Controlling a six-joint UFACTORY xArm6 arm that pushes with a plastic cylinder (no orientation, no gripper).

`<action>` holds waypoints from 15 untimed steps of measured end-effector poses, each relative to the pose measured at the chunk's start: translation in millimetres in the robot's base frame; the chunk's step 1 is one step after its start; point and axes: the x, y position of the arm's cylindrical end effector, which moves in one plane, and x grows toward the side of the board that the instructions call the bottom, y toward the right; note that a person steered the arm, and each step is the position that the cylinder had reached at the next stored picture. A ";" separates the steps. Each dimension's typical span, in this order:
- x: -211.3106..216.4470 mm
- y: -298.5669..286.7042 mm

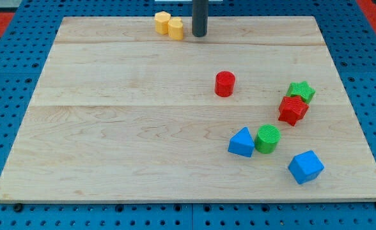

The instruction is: Move the green star to the center of the board

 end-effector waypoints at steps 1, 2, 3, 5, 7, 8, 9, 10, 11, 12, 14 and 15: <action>51.1 70.1; 61.2 142.0; 79.5 178.6; 151.2 201.5; 197.7 216.9; 177.1 140.3; 142.8 105.7; 128.3 115.2; 104.0 98.5; 92.6 35.1; 36.8 40.0; 37.1 -10.2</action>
